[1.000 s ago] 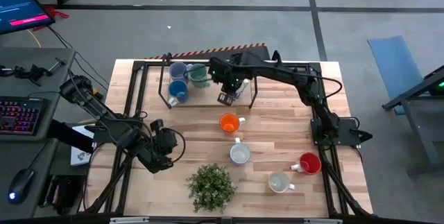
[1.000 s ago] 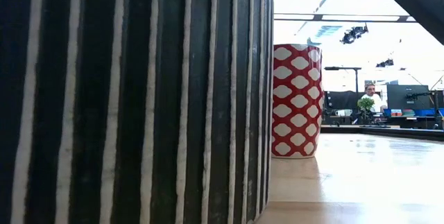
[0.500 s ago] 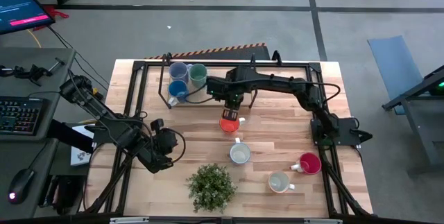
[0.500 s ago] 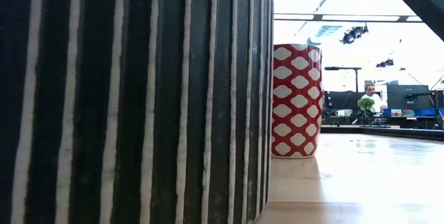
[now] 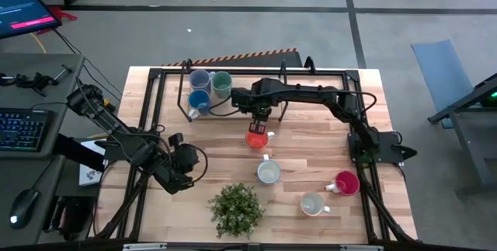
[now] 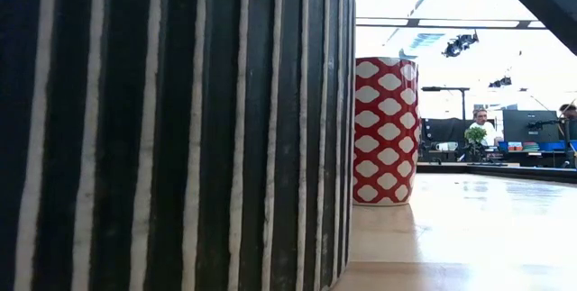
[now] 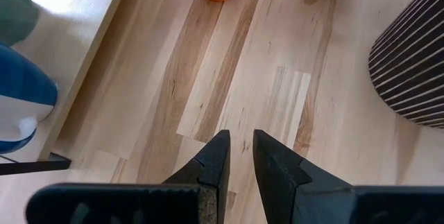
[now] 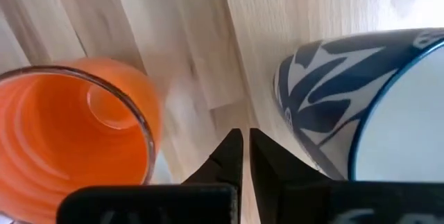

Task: Place coffee mugs
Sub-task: Adjust the white blue patterned mug on the shelf

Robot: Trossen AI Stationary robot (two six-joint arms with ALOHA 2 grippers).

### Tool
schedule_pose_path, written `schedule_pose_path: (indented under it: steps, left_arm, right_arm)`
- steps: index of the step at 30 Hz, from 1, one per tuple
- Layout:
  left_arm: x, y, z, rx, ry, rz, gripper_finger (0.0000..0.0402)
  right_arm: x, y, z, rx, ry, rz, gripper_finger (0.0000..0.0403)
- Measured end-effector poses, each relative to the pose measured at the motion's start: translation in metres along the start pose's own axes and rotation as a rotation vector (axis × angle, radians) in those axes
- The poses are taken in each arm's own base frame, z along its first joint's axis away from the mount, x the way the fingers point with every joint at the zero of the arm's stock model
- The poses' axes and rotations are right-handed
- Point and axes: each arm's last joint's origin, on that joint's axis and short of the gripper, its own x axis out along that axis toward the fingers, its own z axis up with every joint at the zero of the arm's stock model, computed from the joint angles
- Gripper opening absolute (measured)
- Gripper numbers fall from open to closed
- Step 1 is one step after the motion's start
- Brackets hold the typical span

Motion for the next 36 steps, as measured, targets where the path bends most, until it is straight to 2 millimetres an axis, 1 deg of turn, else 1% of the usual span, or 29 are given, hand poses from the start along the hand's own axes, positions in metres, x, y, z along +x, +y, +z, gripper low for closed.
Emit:
schedule_pose_path:
  steps: [6,22,36]
  left_arm:
    - [0.0,0.0,0.0,0.001,0.0,0.0,0.0055]
    - [0.0,0.0,0.0,0.0,0.0,0.0,0.0055]
    - [0.0,0.0,0.0,0.0,0.0,0.0,0.0055]
  right_arm:
    - [0.002,-0.009,0.001,0.0,-0.002,-0.009,0.0005]
    - [0.006,-0.042,0.005,0.047,-0.03,-0.016,0.0005]
    - [0.01,-0.075,0.006,0.068,-0.055,-0.028,0.0005]
